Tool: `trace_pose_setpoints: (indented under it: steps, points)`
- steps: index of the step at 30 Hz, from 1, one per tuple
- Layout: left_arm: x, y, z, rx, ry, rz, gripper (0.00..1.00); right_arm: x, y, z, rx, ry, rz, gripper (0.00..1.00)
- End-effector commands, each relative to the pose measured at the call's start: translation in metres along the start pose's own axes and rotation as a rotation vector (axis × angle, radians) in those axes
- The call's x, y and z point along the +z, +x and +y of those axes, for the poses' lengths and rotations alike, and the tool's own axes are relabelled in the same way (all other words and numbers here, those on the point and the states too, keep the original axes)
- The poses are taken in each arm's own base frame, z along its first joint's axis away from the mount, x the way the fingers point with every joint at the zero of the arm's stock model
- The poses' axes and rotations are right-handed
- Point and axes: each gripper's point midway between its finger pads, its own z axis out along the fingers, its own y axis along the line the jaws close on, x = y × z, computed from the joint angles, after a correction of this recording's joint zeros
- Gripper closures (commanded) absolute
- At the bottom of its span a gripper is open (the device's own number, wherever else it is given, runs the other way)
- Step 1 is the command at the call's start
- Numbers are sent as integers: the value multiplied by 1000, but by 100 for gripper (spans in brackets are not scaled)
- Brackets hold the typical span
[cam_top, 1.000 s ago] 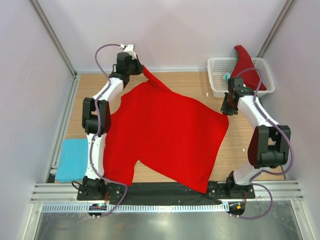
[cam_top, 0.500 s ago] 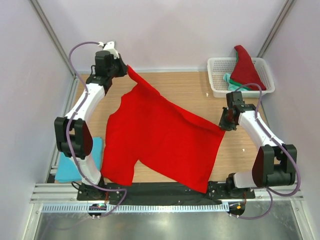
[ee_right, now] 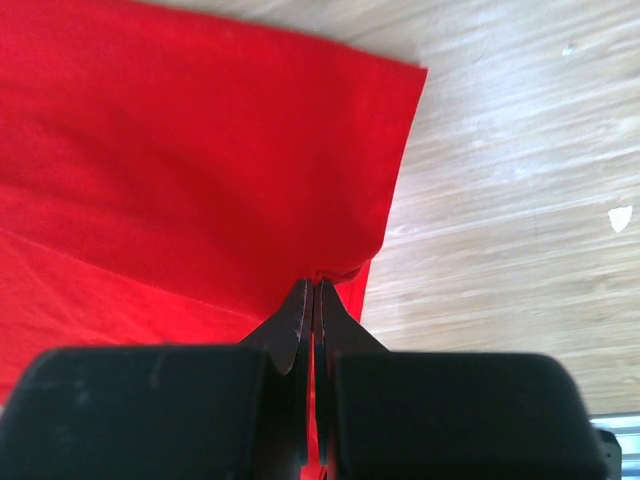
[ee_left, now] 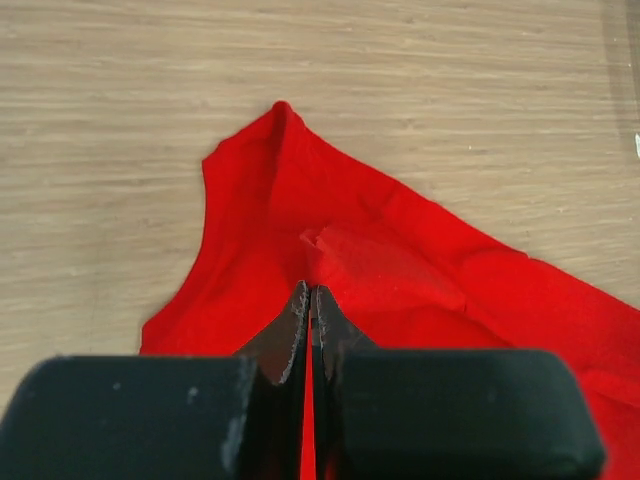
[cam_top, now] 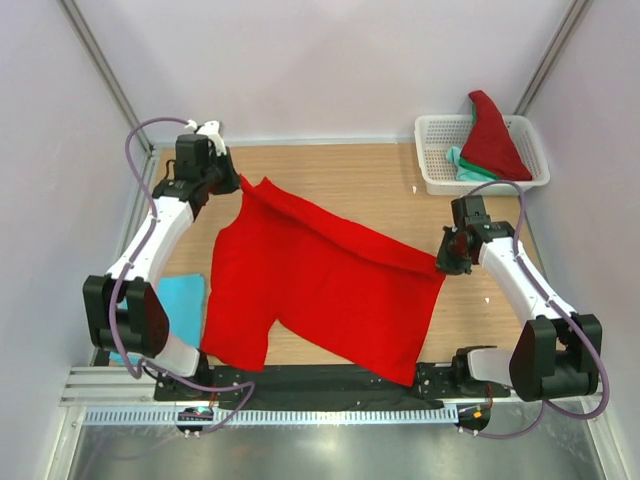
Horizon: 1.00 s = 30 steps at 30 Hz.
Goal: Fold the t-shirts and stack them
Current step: Fold the tshirt
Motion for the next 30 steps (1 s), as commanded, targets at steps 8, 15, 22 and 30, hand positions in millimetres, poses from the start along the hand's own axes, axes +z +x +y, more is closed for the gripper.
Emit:
trace_pose_setpoints:
  steps: [8, 15, 22, 30]
  points:
    - [-28, 28, 19, -6, -86, 38, 100, 0, 27, 6, 7, -50, 62, 99]
    - [-26, 40, 26, -5, -120, 81, 100, 4, 35, 0, 46, -8, 94, 99]
    - [-26, 57, 27, -24, -118, 118, 100, 8, 41, 1, 53, -9, 125, 99]
    - [-28, 81, 36, -50, -161, 198, 100, 8, 52, 0, 67, -4, 175, 98]
